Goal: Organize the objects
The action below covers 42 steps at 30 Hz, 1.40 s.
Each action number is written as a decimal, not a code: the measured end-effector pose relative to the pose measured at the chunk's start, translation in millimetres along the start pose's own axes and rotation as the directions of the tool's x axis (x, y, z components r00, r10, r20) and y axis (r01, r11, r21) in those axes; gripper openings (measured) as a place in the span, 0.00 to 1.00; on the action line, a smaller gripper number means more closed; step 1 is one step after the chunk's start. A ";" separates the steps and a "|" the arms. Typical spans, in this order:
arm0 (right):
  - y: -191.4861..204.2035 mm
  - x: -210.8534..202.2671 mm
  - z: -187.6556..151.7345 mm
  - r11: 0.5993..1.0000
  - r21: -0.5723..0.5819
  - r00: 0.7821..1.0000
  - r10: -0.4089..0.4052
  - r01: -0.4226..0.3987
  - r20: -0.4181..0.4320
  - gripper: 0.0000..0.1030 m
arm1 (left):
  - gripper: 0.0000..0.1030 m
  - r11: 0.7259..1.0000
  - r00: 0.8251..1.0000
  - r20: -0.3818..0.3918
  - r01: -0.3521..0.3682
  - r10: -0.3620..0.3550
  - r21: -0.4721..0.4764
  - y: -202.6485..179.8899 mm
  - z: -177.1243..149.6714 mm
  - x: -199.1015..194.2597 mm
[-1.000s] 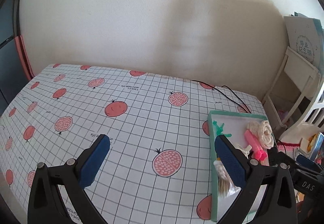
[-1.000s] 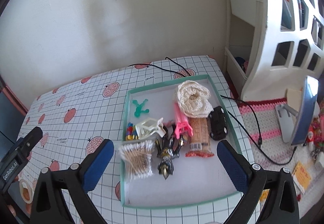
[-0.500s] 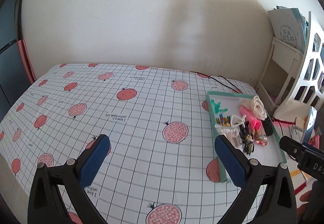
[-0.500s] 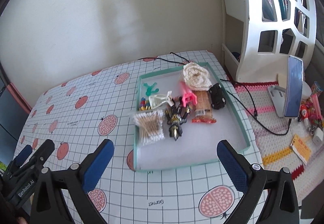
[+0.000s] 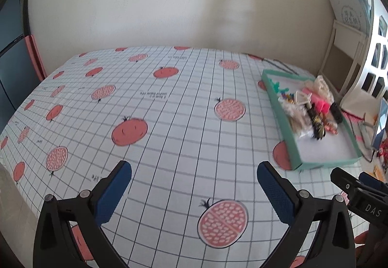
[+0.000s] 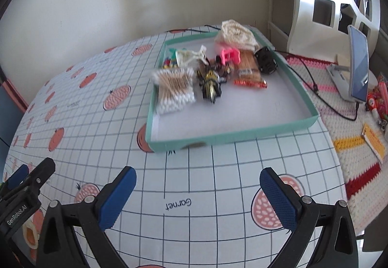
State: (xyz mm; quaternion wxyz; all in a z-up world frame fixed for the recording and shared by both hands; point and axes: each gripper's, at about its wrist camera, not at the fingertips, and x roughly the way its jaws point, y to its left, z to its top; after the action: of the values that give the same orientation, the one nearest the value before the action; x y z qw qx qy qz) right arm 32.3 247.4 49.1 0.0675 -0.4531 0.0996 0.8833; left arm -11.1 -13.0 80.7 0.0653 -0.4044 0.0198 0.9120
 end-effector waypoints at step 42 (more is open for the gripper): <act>-0.6 40.7 -23.8 0.989 -0.034 0.989 -0.145 0.146 0.036 1.00 | 1.00 1.000 0.995 -0.098 -0.027 0.026 -0.011 2.6 -48.8 61.8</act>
State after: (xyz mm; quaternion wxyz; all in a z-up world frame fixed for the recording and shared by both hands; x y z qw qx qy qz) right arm 27.5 243.5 2.4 0.1251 -0.4456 0.0492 0.8851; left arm -16.7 -13.6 2.0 0.0496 -0.4487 0.0227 0.8920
